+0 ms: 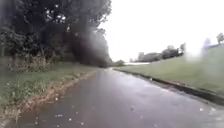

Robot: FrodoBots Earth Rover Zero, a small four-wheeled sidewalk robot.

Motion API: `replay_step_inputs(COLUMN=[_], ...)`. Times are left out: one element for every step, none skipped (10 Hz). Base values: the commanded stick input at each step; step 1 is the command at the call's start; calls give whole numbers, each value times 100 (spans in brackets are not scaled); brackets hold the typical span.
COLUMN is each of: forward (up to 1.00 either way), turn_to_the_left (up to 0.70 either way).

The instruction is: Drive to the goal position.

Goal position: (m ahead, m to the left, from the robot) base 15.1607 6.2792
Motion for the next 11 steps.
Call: replay_step_inputs(forward=[70,70,70,70,70,70,70,70,70,70,70], turn_to_the_left=[0,0,0,0,0,0,0,0,0,0,0])
